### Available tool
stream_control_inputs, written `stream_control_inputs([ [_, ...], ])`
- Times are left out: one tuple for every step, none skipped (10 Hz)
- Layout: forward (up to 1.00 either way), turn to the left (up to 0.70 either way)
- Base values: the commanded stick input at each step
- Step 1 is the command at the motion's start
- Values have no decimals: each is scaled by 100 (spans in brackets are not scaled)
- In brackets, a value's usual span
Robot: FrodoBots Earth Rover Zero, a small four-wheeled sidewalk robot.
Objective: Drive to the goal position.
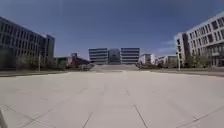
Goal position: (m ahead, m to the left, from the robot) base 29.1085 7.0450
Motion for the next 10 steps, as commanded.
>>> stream_control_inputs([
  [70, -5],
  [70, -5],
  [70, -5],
  [70, -5],
  [70, -5],
  [70, -5],
  [70, -5],
  [70, -5],
  [70, -5],
  [70, -5],
])
